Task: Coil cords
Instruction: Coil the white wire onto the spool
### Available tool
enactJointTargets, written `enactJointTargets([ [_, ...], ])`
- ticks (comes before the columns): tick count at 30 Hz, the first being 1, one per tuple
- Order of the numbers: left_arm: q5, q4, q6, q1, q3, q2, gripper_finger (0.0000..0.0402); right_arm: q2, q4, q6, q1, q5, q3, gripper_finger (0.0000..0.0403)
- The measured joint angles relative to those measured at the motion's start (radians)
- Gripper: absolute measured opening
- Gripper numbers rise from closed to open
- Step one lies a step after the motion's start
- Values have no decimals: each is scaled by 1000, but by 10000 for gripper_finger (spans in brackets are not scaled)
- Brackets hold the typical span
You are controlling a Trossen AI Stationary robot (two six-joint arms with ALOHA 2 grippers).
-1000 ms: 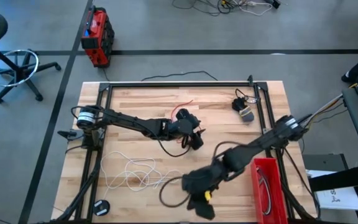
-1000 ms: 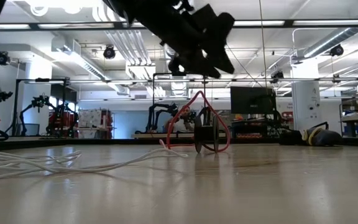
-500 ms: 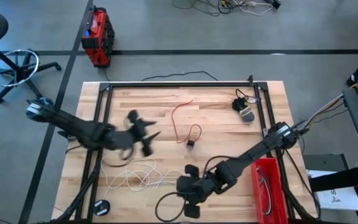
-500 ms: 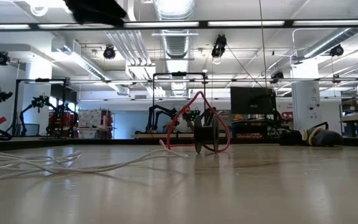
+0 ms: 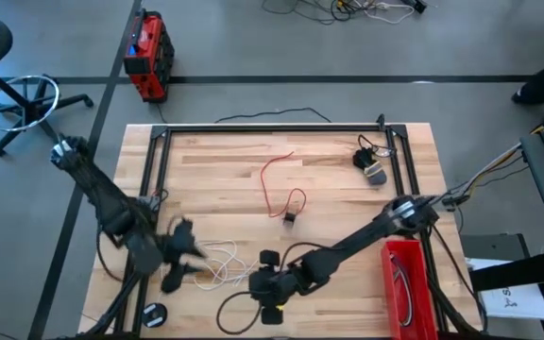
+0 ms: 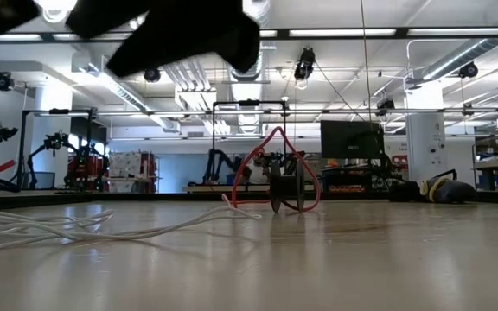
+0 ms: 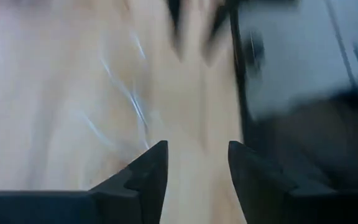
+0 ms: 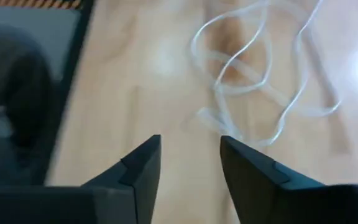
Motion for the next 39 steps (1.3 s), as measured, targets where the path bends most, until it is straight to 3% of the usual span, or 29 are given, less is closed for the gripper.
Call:
enactJointTargets([
  [6,339,-240,-271,-100,110,207,137,61,127,-108,-18,220,0,174],
  [13,556,-325,-366,-243,162,393,142,46,153,-158,-36,355,2,176],
  [18,587,-289,-437,-321,166,465,171,46,207,-229,-38,354,2,176],
  [29,536,-236,-440,-327,85,511,239,46,281,-318,-50,352,2,176],
  [39,536,-85,-435,-327,-19,513,231,46,301,-344,-61,351,1,176],
])
